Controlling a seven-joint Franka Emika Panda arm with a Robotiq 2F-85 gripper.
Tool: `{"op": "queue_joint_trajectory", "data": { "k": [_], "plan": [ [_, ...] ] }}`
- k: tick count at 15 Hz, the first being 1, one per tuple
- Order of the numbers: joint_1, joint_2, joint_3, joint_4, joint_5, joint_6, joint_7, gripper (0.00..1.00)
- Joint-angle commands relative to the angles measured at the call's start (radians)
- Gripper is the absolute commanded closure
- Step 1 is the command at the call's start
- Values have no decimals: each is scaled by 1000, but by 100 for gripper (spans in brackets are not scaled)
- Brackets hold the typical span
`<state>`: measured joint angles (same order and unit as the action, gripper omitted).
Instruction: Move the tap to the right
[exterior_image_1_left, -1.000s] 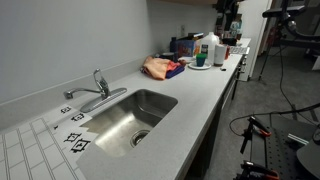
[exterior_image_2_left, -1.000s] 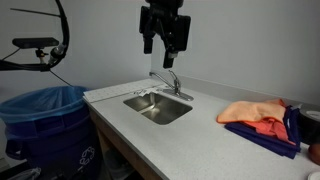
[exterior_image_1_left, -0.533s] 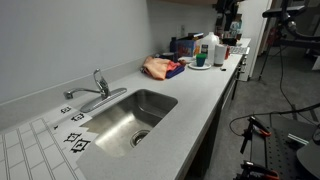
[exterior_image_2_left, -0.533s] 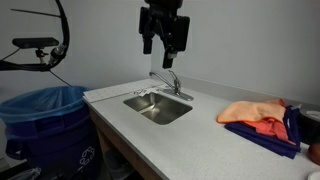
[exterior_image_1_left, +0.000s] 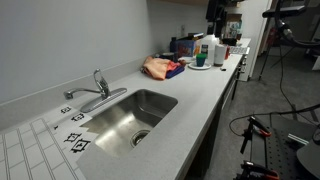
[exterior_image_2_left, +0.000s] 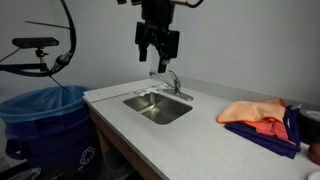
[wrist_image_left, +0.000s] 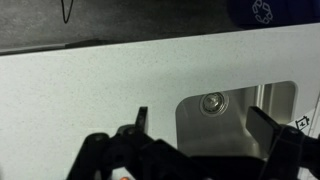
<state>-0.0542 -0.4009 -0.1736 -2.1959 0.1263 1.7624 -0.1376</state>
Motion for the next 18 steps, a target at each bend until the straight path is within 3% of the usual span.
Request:
{"op": "queue_joint_trajectory", "data": {
  "k": [1, 18],
  "plan": [
    [25, 54, 54, 4, 16, 63, -11, 0],
    [141, 335, 227, 77, 19, 449, -8, 0]
  ]
}}
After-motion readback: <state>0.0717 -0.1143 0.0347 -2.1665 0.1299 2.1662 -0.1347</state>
